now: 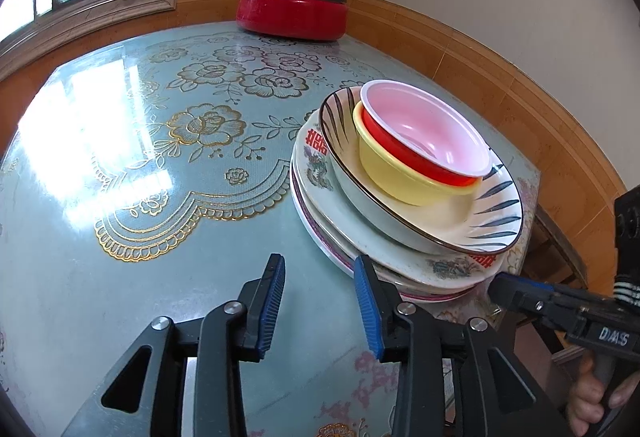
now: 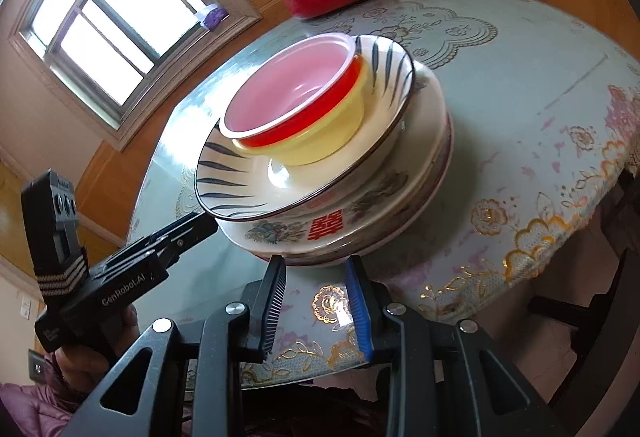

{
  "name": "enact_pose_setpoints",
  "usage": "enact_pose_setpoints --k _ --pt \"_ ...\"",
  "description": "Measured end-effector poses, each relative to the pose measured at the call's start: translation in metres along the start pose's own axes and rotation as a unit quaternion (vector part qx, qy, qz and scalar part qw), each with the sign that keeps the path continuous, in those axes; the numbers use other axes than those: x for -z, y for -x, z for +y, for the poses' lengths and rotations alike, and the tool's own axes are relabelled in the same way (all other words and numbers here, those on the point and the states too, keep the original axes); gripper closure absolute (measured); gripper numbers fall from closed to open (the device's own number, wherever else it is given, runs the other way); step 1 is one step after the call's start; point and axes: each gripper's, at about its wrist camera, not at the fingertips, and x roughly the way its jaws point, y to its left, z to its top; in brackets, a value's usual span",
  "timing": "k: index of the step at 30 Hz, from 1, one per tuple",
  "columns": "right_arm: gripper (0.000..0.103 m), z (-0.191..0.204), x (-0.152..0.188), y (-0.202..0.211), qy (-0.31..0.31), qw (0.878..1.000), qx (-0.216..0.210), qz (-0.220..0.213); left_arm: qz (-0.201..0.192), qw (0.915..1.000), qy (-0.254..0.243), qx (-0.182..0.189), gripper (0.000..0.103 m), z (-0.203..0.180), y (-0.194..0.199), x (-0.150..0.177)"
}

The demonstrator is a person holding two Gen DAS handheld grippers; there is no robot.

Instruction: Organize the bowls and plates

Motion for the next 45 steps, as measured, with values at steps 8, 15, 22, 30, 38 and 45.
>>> enact_pose_setpoints --k 8,15,22,30,38,45 --pt "0.071 0.002 -0.009 0.001 0.01 0.999 0.042 -0.022 0.005 1.0 -0.004 -0.006 0.063 -0.005 0.001 0.005" --pt "0.063 0.007 -0.01 -0.002 0.034 0.998 0.044 -0.017 -0.001 0.9997 0.003 -0.026 0.061 -0.008 0.005 0.005" --pt "0.063 0.011 -0.01 0.001 0.063 0.996 0.059 -0.005 -0.004 0.9986 0.019 -0.05 0.059 -0.016 0.011 0.004" --pt "0.063 0.013 -0.005 0.013 0.099 0.991 0.094 -0.003 0.006 0.9958 0.044 -0.08 0.053 -0.028 0.013 0.02" --pt "0.061 0.025 0.001 0.036 0.113 0.984 0.126 -0.046 -0.005 0.9939 0.038 -0.104 0.045 -0.039 0.022 0.034" --pt "0.06 0.041 -0.001 0.044 0.08 0.973 0.193 -0.096 -0.029 0.9969 -0.01 -0.073 0.029 -0.044 0.037 0.029"
